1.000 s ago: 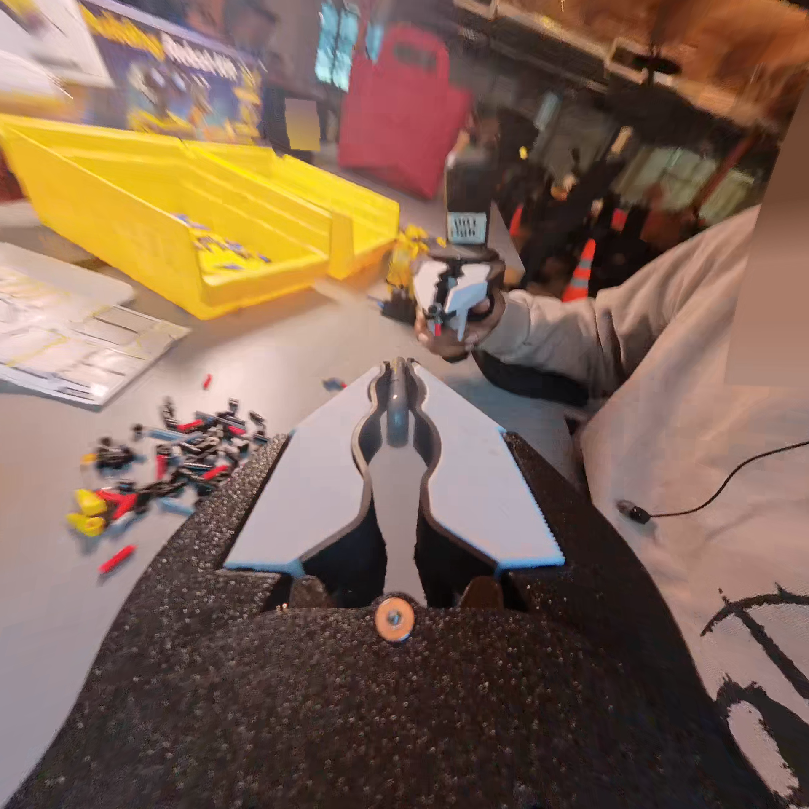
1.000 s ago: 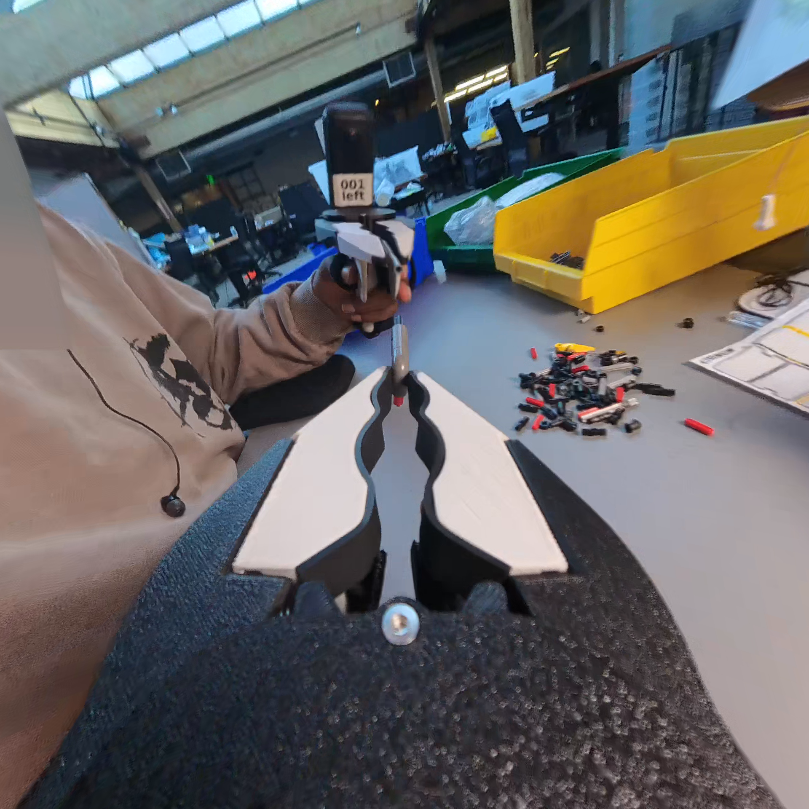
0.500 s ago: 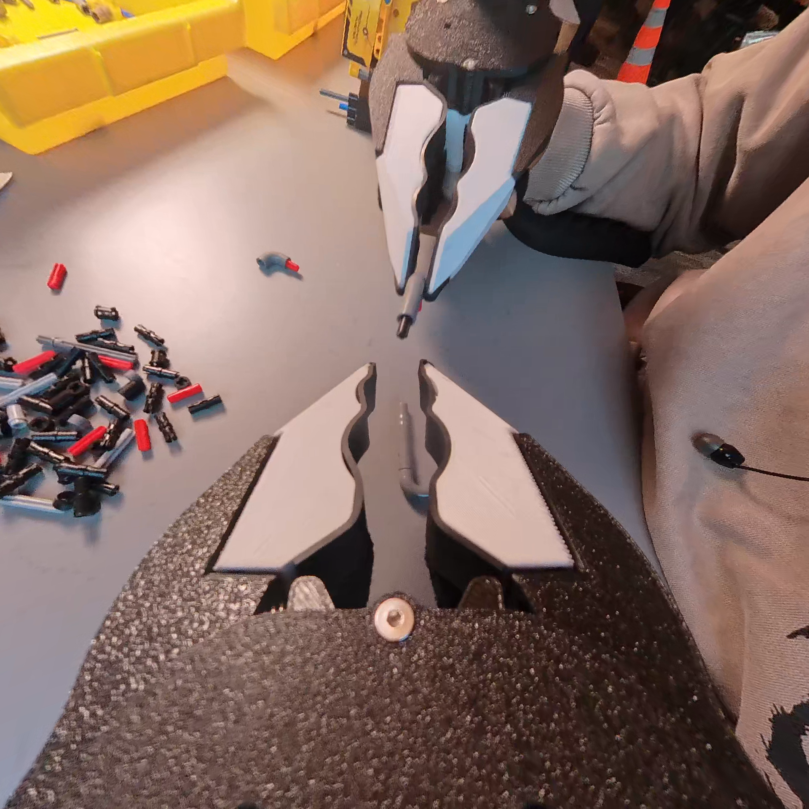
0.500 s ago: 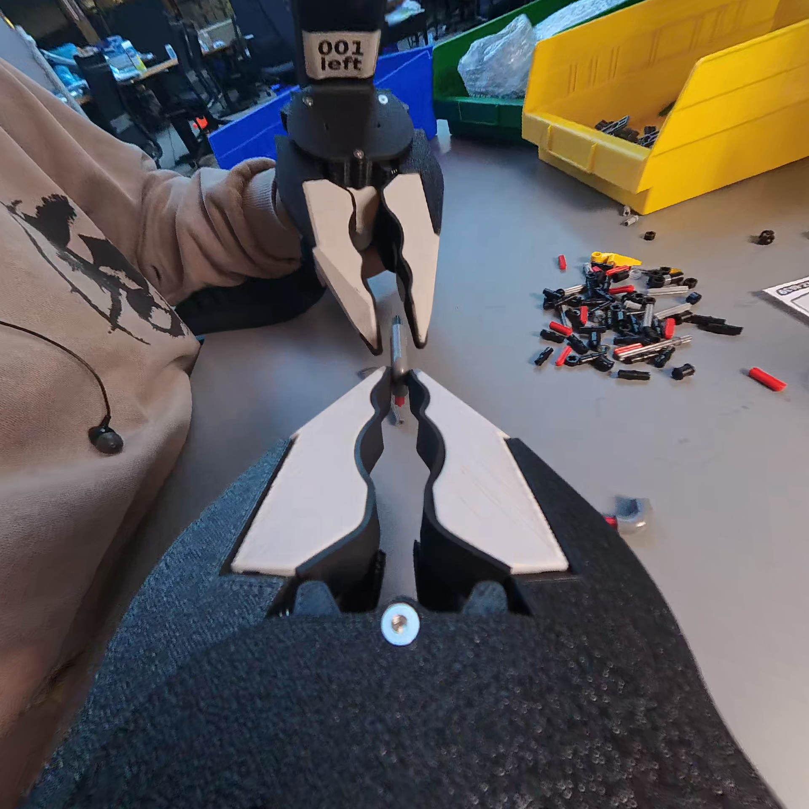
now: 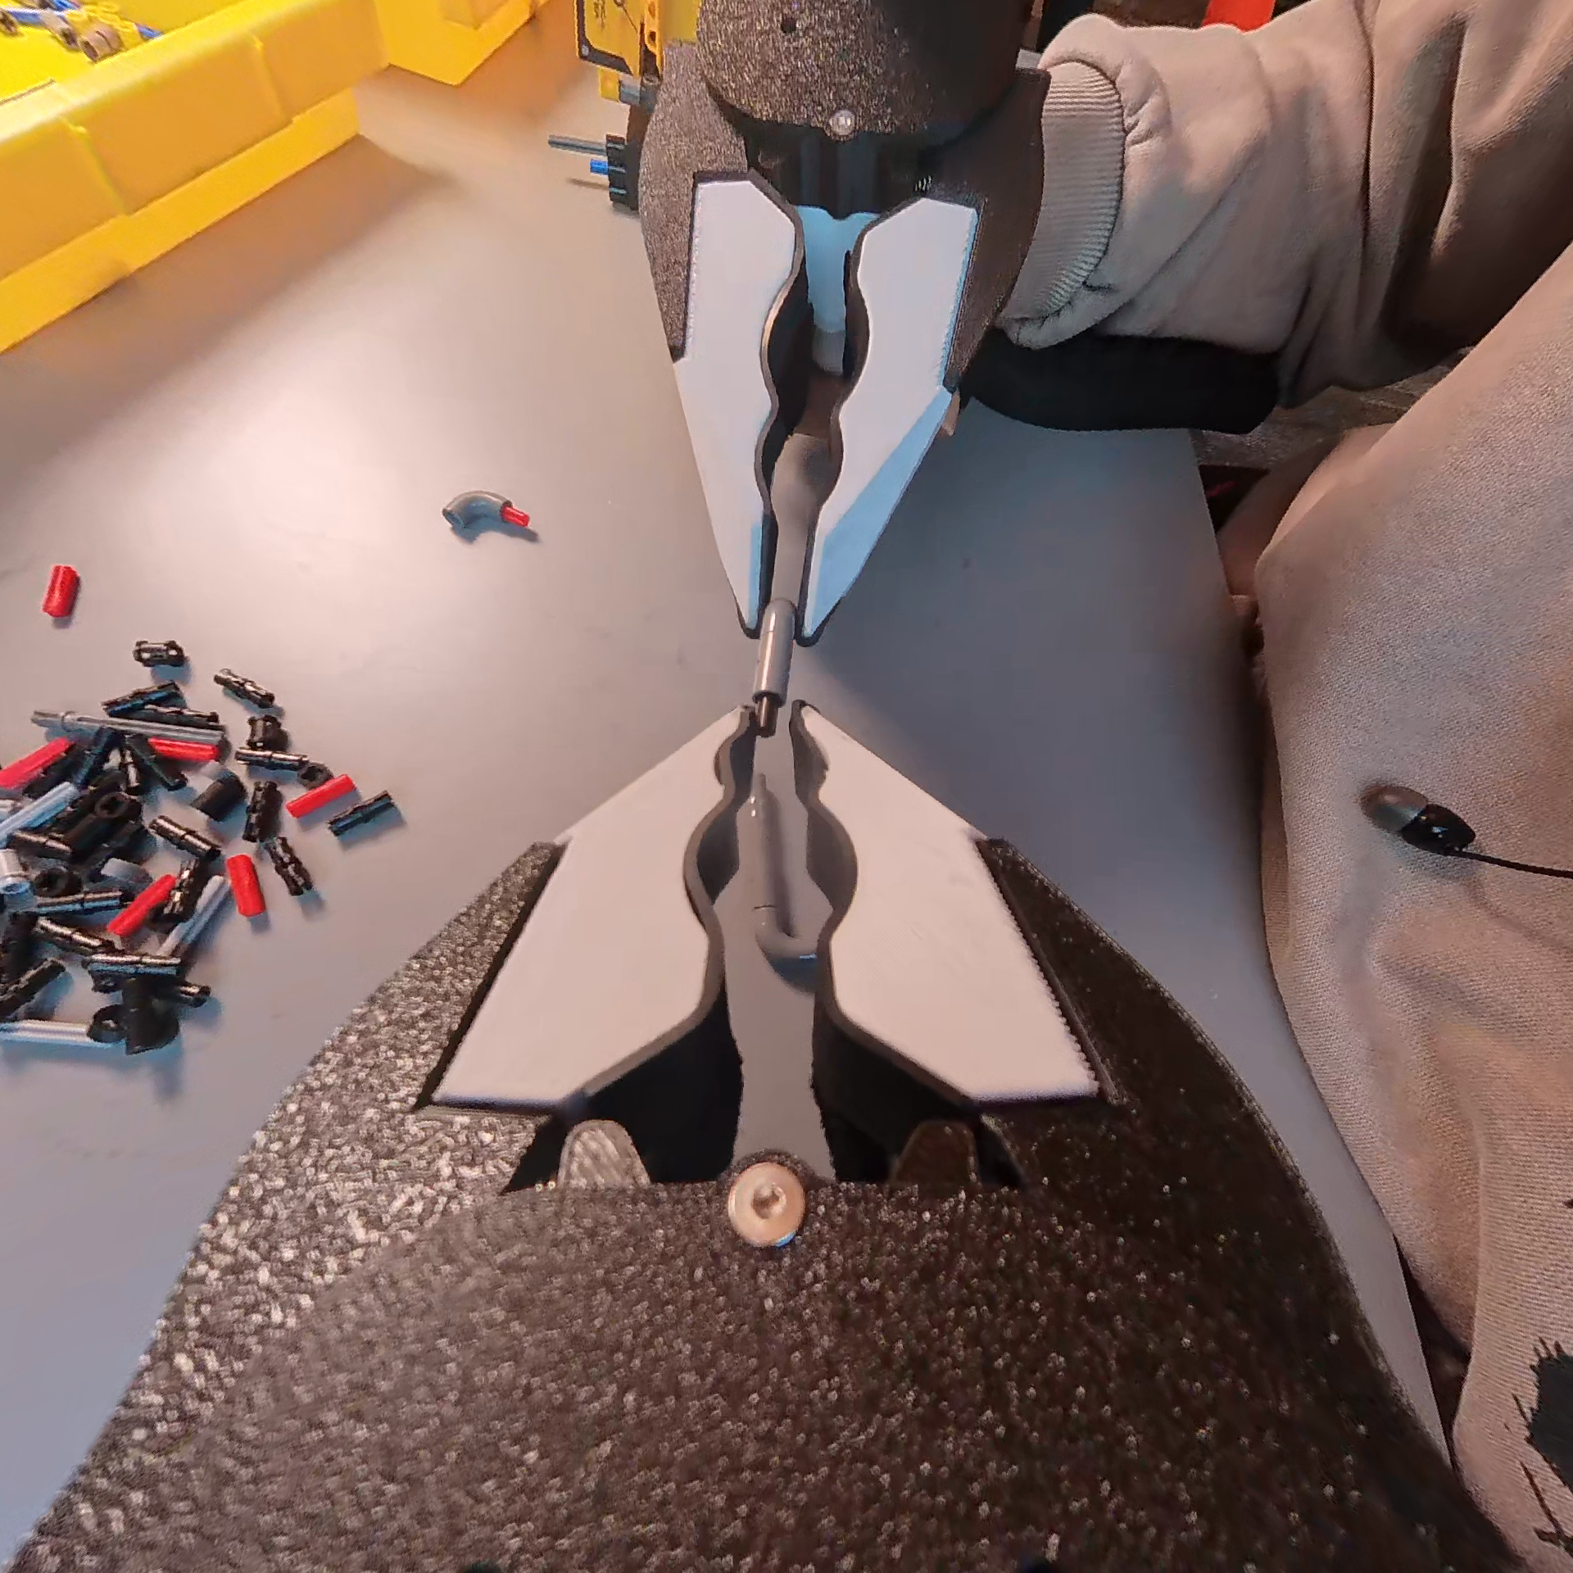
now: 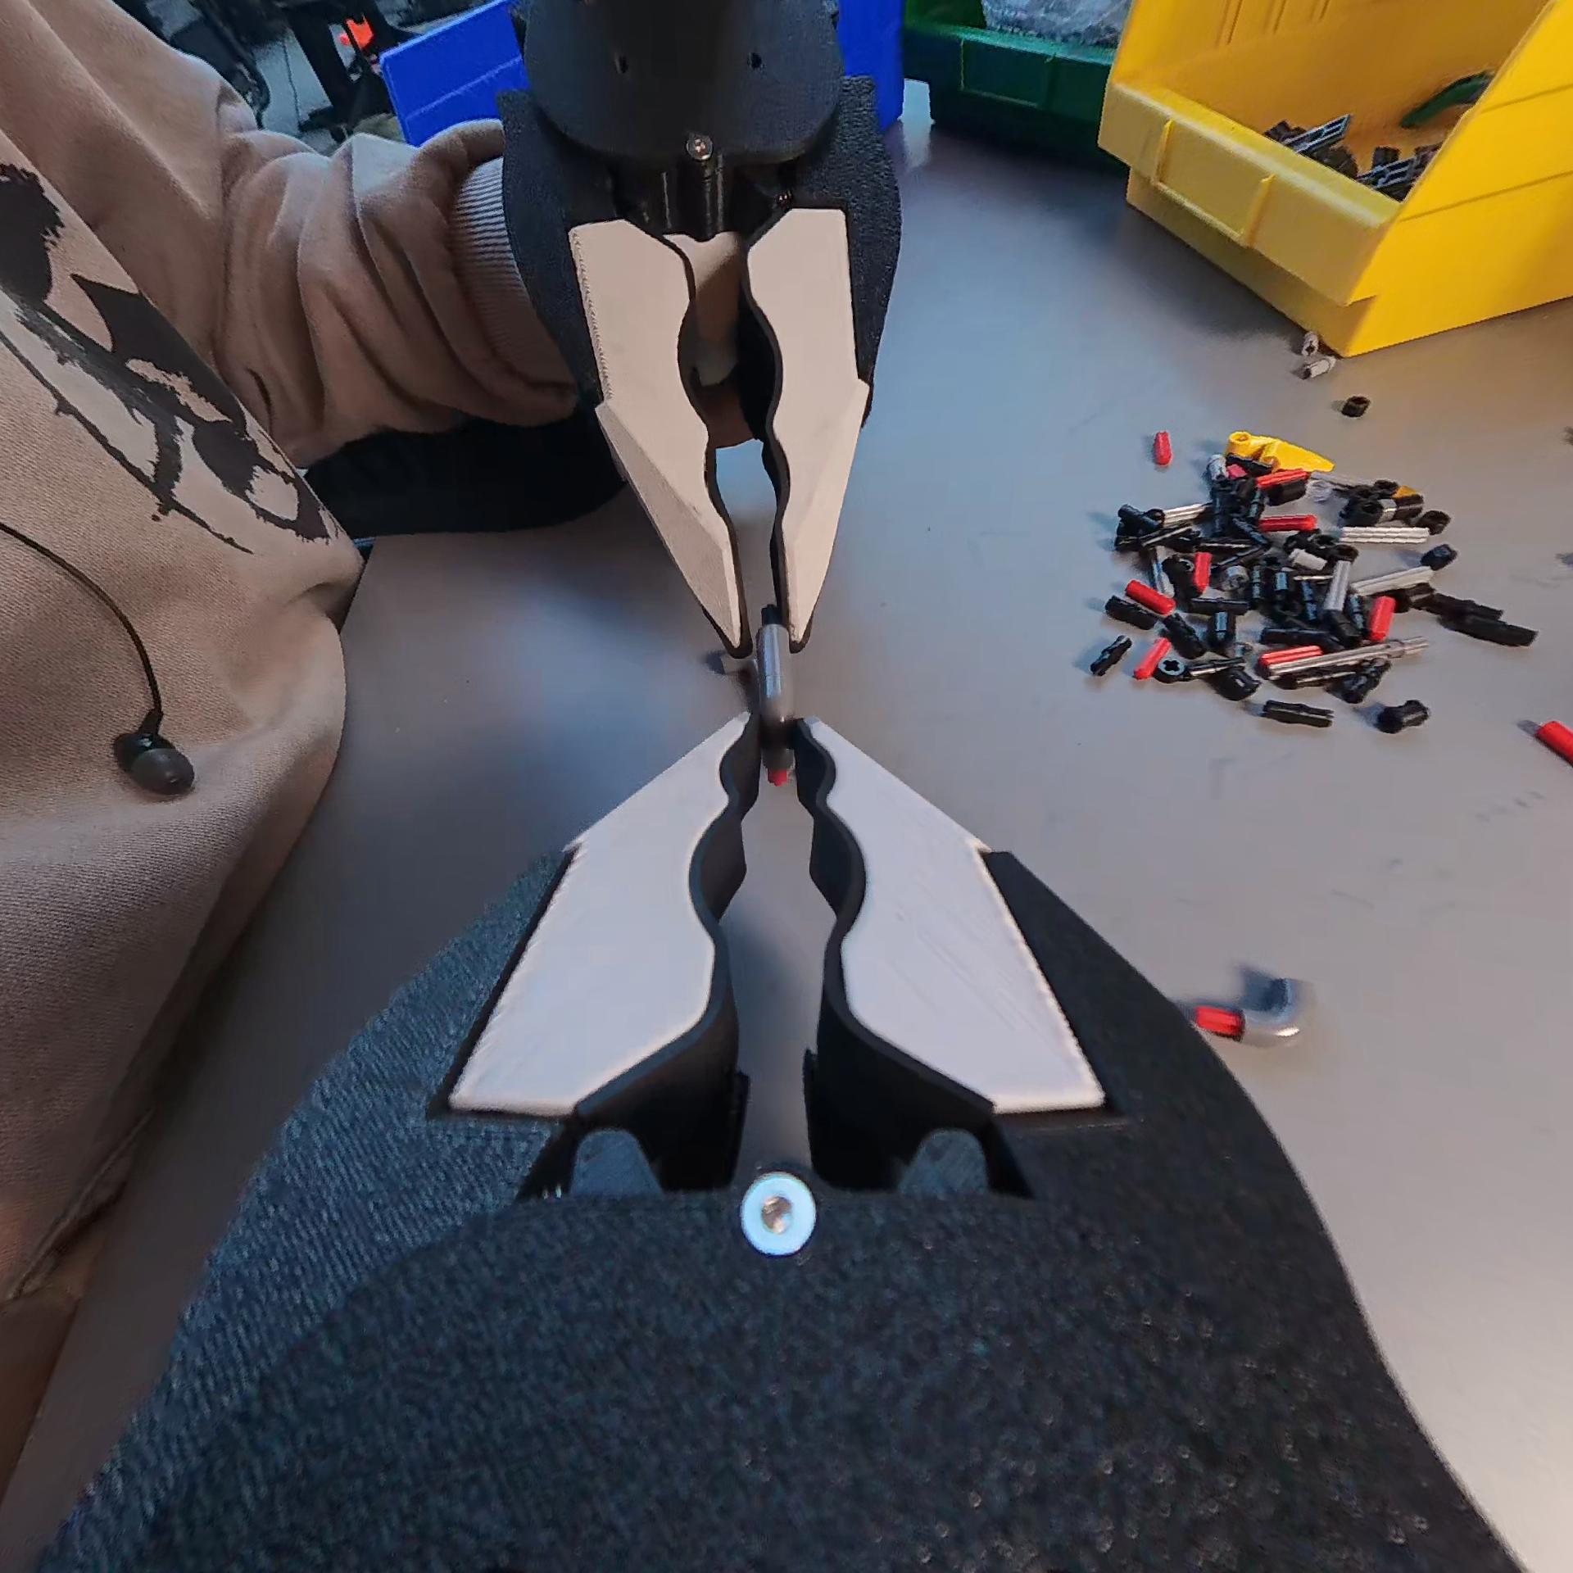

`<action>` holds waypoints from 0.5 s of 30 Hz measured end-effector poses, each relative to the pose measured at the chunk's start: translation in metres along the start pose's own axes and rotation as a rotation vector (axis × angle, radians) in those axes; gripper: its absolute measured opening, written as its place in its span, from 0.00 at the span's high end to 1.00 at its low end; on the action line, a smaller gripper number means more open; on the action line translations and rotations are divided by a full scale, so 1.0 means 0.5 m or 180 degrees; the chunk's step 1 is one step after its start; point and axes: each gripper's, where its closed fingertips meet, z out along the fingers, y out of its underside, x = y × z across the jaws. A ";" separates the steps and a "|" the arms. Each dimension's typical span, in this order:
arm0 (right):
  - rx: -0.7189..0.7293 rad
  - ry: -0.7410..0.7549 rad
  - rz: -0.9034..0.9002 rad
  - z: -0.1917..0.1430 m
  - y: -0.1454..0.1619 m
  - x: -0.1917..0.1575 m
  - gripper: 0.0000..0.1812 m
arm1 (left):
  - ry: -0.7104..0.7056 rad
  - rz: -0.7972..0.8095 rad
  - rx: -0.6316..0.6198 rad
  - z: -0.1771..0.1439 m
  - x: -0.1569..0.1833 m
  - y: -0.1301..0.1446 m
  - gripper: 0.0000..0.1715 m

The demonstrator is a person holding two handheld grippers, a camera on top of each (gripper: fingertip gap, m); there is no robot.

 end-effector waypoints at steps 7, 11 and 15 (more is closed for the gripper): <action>-0.0089 -0.0033 -0.0075 0.010 0.008 -0.010 0.97 | 0.0120 -0.0014 0.0020 0.012 0.012 -0.001 0.91; -0.0088 -0.0049 -0.0093 0.007 0.007 -0.013 0.97 | 0.0059 0.0118 -0.0019 0.009 0.010 0.000 0.96; -0.0001 0.0129 -0.0052 -0.033 -0.003 0.018 0.97 | -0.0048 -0.0066 0.0102 -0.024 -0.020 0.002 0.96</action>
